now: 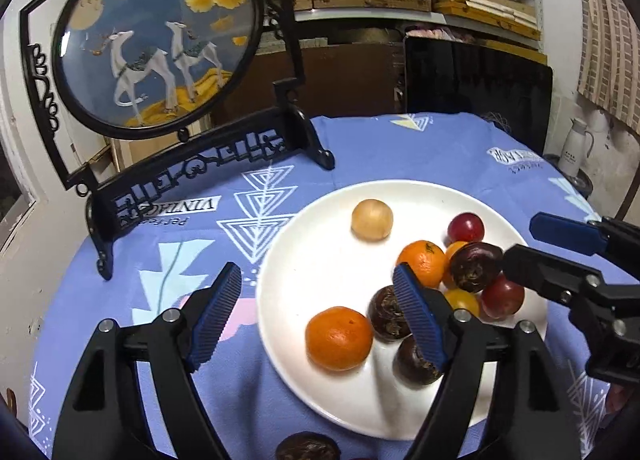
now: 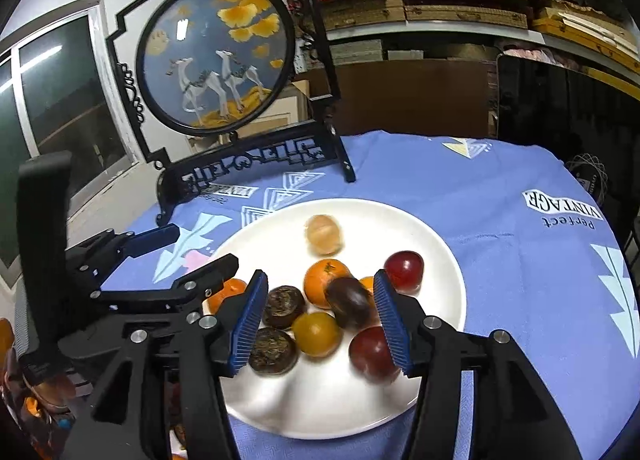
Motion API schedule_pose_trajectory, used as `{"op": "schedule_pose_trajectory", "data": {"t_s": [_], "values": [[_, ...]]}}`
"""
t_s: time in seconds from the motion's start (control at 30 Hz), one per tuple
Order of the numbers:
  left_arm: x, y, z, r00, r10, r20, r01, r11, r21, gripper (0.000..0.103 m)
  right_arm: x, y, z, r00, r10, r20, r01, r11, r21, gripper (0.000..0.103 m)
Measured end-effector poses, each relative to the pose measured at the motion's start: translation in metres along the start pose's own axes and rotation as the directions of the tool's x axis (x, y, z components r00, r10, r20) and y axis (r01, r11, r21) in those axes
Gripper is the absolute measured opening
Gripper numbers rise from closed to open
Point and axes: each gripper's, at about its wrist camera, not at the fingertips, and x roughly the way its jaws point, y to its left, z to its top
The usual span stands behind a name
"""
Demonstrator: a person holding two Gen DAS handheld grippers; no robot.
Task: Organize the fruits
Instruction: 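Carry the pale fruit and dark fruit onto the plate and open both grippers, then move both grippers back to the fruit cluster, then grasp a yellow-orange tomato with the left gripper while the right grasps another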
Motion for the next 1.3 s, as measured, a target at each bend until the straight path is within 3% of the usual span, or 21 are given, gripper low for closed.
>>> {"op": "schedule_pose_trajectory", "data": {"t_s": [0.1, 0.23, 0.33, 0.47, 0.57, 0.7, 0.73, 0.77, 1.07, 1.1, 1.13, 1.17, 1.23, 1.3], "values": [[-0.022, 0.012, -0.007, 0.999, -0.008, 0.036, 0.008, 1.0, -0.008, 0.088, -0.016, 0.015, -0.007, 1.0, 0.026, 0.004, -0.026, 0.999, -0.022, 0.057], [-0.048, 0.035, -0.035, 1.0, -0.003, 0.024, 0.003, 1.0, 0.002, 0.09, -0.043, 0.045, -0.039, 0.999, 0.033, -0.032, -0.037, 0.991, -0.125, 0.058], [-0.061, 0.053, -0.058, 0.999, -0.024, -0.022, 0.023, 1.0, -0.017, 0.09, -0.06, 0.065, -0.078, 0.991, 0.063, -0.122, -0.084, 0.981, -0.174, 0.058], [-0.079, 0.069, -0.089, 0.997, -0.019, -0.073, 0.019, 1.0, -0.006, 0.09, -0.062, 0.092, -0.127, 0.961, 0.082, -0.263, -0.142, 0.966, -0.217, 0.058], [-0.087, 0.072, -0.101, 0.995, -0.026, -0.096, 0.027, 1.0, 0.013, 0.09, -0.05, 0.102, -0.143, 0.942, 0.089, -0.323, -0.16, 0.966, -0.203, 0.057], [-0.098, 0.066, -0.116, 0.993, -0.032, -0.109, 0.039, 0.997, 0.063, 0.09, -0.028, 0.111, -0.146, 0.931, 0.101, -0.351, -0.163, 0.975, -0.153, 0.048], [-0.099, 0.064, -0.118, 0.993, -0.038, -0.115, 0.047, 0.996, 0.075, 0.09, -0.024, 0.112, -0.144, 0.932, 0.097, -0.35, -0.156, 0.977, -0.145, 0.043], [-0.099, 0.061, -0.121, 0.991, -0.044, -0.123, 0.055, 0.995, 0.088, 0.09, -0.022, 0.112, -0.143, 0.936, 0.09, -0.341, -0.146, 0.979, -0.143, 0.029], [-0.077, 0.02, -0.127, 0.978, -0.108, -0.18, 0.136, 0.979, 0.153, 0.09, -0.048, 0.091, -0.136, 0.949, 0.092, -0.3, -0.132, 0.985, -0.113, 0.025], [-0.071, 0.014, -0.127, 0.974, -0.121, -0.19, 0.152, 0.976, 0.156, 0.09, -0.053, 0.087, -0.135, 0.952, 0.093, -0.291, -0.129, 0.986, -0.107, 0.024], [-0.067, 0.009, -0.127, 0.972, -0.122, -0.198, 0.155, 0.975, 0.161, 0.089, -0.056, 0.084, -0.133, 0.954, 0.095, -0.284, -0.129, 0.986, -0.103, 0.014], [-0.063, 0.006, -0.127, 0.971, -0.121, -0.206, 0.157, 0.973, 0.167, 0.086, -0.058, 0.082, -0.133, 0.955, 0.096, -0.28, -0.129, 0.987, -0.1, 0.003], [-0.053, -0.001, -0.128, 0.964, -0.126, -0.234, 0.169, 0.969, 0.178, 0.068, -0.059, 0.078, -0.133, 0.955, 0.089, -0.282, -0.121, 0.988, -0.098, 0.003], [-0.046, -0.003, -0.13, 0.957, -0.13, -0.259, 0.177, 0.97, 0.169, 0.068, -0.057, 0.076, -0.135, 0.945, 0.103, -0.311, -0.14, 0.985, -0.099, 0.007]]}}
